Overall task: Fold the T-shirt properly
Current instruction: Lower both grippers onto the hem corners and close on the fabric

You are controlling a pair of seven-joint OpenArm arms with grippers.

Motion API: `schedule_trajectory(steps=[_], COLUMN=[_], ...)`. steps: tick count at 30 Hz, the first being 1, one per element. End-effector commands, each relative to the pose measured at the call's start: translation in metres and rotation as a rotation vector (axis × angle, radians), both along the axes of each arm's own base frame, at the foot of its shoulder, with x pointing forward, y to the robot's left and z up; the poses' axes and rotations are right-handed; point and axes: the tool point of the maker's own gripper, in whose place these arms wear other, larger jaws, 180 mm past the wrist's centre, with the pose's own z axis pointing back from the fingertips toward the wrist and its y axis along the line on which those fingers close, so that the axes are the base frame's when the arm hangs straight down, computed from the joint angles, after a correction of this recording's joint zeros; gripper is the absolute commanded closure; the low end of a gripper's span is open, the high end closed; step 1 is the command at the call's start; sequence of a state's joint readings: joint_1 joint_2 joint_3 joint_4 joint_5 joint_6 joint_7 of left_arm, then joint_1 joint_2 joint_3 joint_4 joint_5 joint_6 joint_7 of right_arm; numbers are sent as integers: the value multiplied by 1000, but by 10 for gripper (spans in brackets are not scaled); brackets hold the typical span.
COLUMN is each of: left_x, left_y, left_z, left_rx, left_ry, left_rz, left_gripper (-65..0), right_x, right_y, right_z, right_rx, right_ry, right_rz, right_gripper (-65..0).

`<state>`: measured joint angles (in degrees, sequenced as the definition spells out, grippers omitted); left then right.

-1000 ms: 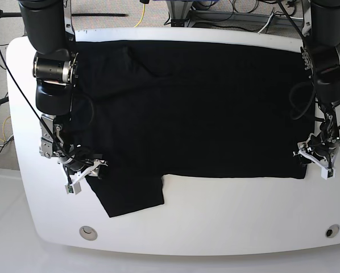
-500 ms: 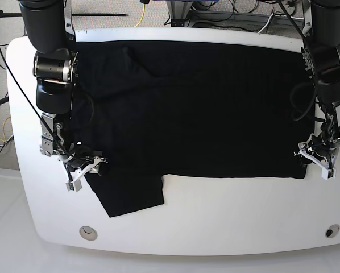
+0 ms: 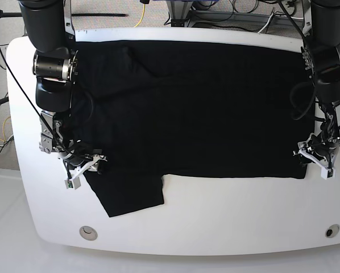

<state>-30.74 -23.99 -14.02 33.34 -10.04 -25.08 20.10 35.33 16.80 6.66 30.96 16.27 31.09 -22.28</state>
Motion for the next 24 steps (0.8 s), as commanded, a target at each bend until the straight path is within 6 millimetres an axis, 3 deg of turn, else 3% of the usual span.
schedule_trajectory(steps=[1,18,20,24], left_x=[17,14,14,13], left_y=[11,24,38,46], left_z=[31,33,40,42], left_rx=[25,20,13,4], left_ry=[-82,-92,-117,-127], left_rz=[10,50,111,149], left_gripper=[-326,-324,-322,-322], right_x=[18,18,18,18], right_y=[-8,-7,-6,-6], right_z=[24,25,24,25], right_rx=[-10,-7,-4,-3], right_ry=[-58,-64,-63,-65], right_rz=[-12,-9,-11,-11], right_gripper=[-317,-319,-320,-320])
